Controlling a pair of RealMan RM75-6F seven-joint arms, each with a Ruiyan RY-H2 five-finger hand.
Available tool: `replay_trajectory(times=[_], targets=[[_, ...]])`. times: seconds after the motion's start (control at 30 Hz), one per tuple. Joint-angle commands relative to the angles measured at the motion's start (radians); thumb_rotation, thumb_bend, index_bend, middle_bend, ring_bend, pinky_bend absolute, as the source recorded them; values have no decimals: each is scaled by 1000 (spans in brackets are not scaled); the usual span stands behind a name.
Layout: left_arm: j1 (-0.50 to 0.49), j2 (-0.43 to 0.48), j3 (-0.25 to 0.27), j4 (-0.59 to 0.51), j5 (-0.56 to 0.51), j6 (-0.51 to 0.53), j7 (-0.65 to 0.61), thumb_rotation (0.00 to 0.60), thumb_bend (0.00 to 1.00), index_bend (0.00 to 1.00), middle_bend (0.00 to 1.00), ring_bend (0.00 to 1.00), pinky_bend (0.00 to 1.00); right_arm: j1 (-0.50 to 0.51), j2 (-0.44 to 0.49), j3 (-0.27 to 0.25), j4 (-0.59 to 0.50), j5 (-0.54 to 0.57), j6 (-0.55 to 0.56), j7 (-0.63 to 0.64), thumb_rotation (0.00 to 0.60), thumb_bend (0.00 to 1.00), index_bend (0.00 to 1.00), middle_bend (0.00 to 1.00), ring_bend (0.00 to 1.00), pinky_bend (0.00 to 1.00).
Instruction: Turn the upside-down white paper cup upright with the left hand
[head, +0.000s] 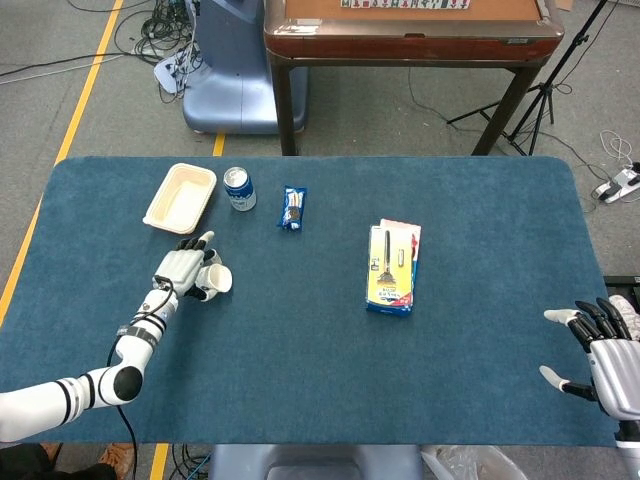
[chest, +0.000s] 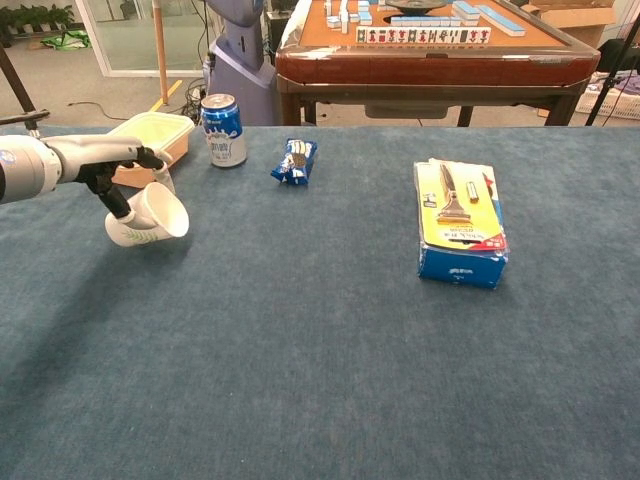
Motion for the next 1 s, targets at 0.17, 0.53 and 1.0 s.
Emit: replay_trajectory(times=[0.17,0.53,1.0], targets=[[104,19,-86,36,196,-102,-372,600,228,361,0,0,0,1,1,1,-7,-1,-1,-8,600,53,298,292,137,74],[165,-38,-117,130,368,-141,-684,600,229,360,0,0,0,-1,2,3,-13,4,-1,-16,600,54,298,292,137,74],[202,-82,-53,260,592,-104,-946,600,228,349,0,0,0,-8,5,2,-11,0,9,-10,600,53,298,292,136,75]])
